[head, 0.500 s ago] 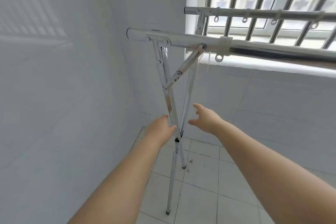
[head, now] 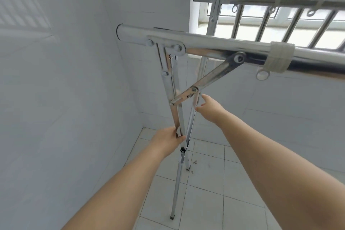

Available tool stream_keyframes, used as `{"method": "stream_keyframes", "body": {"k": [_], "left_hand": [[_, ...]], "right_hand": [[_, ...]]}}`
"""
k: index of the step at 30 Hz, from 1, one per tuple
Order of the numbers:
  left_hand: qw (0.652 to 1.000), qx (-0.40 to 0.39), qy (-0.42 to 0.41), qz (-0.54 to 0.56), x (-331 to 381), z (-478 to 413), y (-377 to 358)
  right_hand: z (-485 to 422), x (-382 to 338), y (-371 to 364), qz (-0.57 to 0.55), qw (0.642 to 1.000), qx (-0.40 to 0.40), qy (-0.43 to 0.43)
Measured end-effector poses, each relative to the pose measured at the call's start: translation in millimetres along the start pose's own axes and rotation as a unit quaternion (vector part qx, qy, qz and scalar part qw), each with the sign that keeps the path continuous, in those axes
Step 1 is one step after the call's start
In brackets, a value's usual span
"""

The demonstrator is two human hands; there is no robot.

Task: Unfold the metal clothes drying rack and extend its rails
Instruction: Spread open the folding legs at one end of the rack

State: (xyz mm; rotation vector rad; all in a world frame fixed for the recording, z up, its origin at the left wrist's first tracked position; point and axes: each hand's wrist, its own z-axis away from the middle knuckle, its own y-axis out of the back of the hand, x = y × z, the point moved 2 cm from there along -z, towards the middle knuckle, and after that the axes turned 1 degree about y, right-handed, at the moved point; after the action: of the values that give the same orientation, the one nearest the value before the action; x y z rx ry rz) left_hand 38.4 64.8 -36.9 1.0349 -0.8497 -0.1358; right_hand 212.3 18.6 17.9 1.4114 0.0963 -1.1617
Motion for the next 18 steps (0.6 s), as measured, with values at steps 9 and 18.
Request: {"method": "stream_keyframes", "body": {"k": [9, 18], "left_hand": [[0.999, 0.012, 0.043, -0.006, 3, -25, 6], [0.998, 0.033, 0.059, 0.018, 11, -68, 17]], "right_hand": [[-44, -10, 3, -0.040, 0.999, -0.012, 0.017], [-84, -21, 15, -0.085, 0.996, -0.006, 0.016]]}}
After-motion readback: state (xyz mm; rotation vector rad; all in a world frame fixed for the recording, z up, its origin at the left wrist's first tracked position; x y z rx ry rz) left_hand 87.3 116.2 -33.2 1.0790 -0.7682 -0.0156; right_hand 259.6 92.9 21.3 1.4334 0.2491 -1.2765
